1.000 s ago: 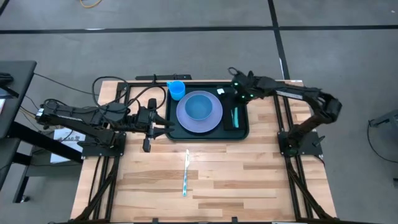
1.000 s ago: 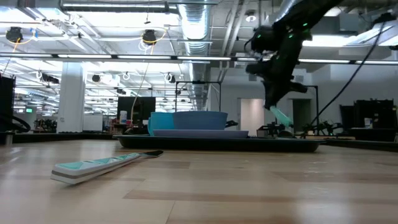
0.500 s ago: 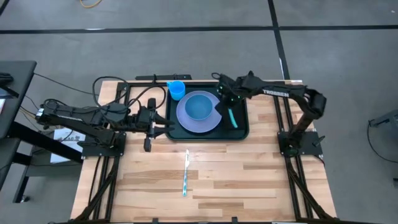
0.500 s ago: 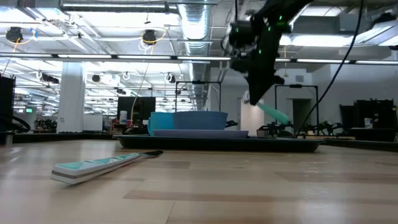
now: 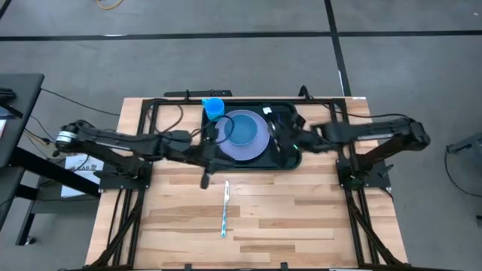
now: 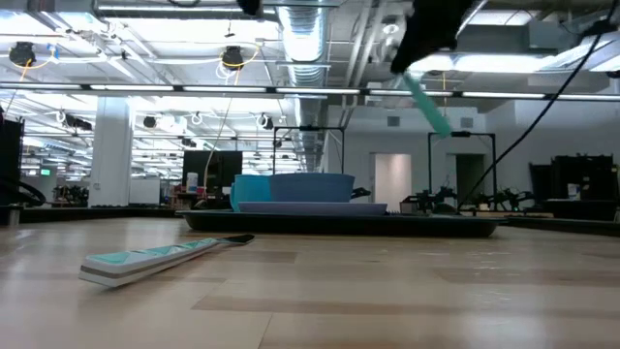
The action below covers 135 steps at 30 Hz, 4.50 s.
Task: Set up tray
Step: Put the spoon on top of the table napkin to the left of the table fork on the tray
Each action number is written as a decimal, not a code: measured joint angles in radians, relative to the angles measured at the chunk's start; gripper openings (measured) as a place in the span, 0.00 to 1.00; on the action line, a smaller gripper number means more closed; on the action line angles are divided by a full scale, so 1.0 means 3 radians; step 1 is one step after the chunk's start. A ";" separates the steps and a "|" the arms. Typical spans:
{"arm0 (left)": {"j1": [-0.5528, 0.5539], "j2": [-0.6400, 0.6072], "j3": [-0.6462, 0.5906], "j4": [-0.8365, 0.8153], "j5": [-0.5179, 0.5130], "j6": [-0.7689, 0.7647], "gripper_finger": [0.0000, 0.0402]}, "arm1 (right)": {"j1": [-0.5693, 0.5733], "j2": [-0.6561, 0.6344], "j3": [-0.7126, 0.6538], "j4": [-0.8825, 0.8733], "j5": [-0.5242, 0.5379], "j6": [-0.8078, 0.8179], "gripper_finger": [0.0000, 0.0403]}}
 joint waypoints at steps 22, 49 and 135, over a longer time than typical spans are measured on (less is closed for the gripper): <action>0.0642 0.1120 0.0116 0.1919 0.1480 -0.0317 0.43 | 0.1498 -0.0232 -0.0269 0.0974 0.1018 -0.0288 0.00; 0.0440 0.1291 0.0535 0.1979 0.1442 -0.0313 0.58 | 0.1189 -0.0218 -0.0266 0.1473 0.0463 -0.0796 0.00; -0.0419 0.1292 0.1615 0.0131 0.4968 0.1425 0.01 | 0.0488 0.0574 -0.0715 0.4368 -0.3293 -0.0812 0.27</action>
